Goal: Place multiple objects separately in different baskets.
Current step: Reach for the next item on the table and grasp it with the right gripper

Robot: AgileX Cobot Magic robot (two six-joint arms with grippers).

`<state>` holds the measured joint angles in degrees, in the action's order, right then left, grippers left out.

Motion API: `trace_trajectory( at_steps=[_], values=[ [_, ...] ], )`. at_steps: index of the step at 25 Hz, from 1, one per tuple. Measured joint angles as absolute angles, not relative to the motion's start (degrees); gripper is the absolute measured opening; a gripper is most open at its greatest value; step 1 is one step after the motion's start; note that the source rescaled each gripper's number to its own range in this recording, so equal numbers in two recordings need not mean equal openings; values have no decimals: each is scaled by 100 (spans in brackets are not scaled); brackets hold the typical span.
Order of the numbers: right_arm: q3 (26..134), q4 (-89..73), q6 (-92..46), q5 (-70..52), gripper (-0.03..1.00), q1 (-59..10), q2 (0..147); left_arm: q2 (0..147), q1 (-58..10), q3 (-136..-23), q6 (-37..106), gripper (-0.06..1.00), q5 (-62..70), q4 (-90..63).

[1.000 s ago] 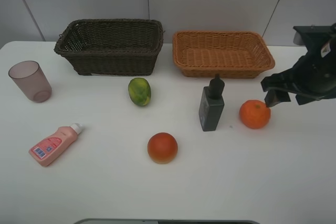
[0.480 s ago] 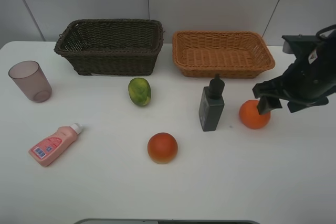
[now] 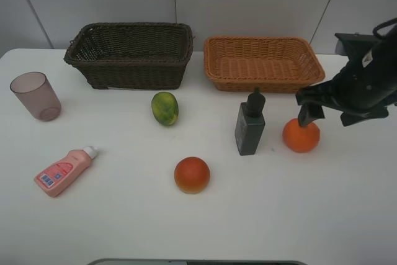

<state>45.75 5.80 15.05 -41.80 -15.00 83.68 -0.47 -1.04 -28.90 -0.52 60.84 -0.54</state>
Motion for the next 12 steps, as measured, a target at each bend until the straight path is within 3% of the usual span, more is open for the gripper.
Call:
trace_trajectory(
  at_steps=[12],
  values=[
    [5009, 586, 1887, -3894, 78, -1495, 9219, -47, -104, -2890, -52, 92, 6084, -54]
  ],
)
